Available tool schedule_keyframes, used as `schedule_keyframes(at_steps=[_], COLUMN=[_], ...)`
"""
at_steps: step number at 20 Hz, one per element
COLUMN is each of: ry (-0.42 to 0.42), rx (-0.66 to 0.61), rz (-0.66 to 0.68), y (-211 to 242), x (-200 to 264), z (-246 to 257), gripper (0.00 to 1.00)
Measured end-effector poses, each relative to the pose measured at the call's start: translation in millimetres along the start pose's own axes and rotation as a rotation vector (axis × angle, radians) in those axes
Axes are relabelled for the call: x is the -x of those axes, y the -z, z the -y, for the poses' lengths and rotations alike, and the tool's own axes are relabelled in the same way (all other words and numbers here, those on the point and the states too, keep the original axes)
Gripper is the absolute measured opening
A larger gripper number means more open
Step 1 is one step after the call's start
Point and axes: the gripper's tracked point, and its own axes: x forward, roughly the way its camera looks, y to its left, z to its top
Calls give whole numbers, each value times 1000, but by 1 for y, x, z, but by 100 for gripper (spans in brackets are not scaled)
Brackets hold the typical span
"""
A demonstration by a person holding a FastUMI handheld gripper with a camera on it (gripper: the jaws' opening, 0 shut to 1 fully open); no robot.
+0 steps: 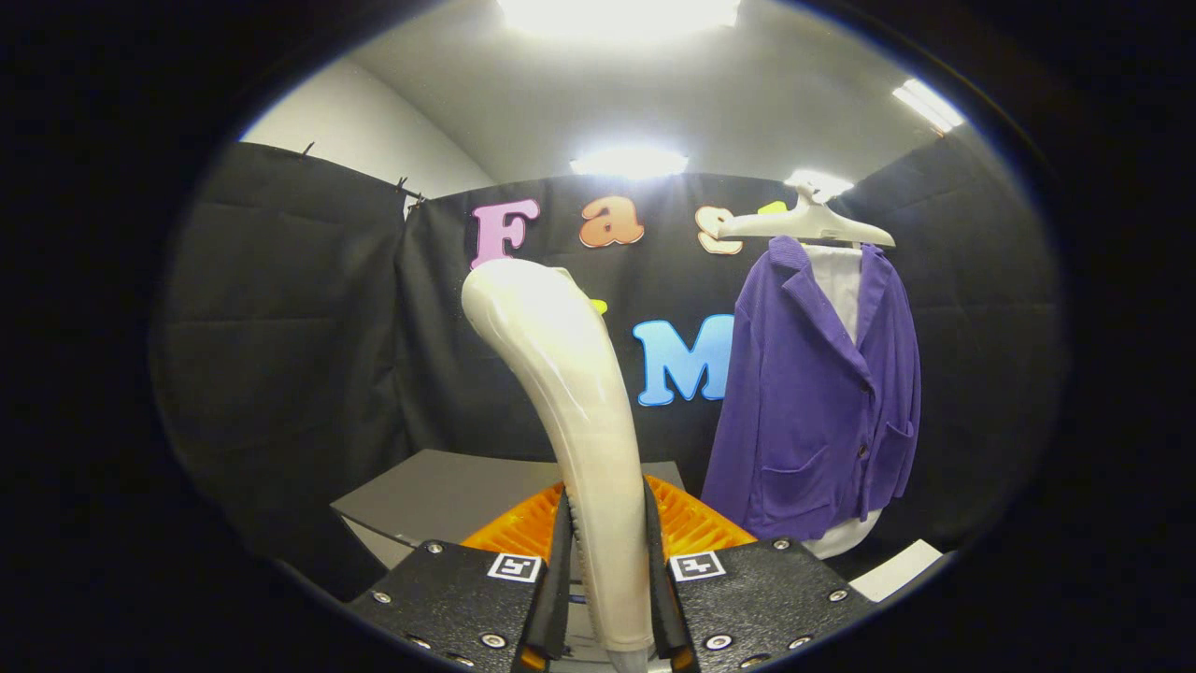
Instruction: Iron the clothes twice with a garment steamer, once on the left side and once on the right side.
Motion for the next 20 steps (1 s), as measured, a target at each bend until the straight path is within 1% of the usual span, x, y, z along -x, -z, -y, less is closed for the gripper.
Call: schedule_keyframes(at_steps=[1, 4, 10, 14, 20], ry=[12, 54, 93, 128, 141], rx=[-4, 39, 105, 110, 118], rz=[1, -9, -53, -58, -66], y=[1, 4, 21, 29, 34], x=[-4, -16, -36, -38, -34], z=[-3, -11, -24, -23, -21], gripper=[36, 36, 36, 36, 36])
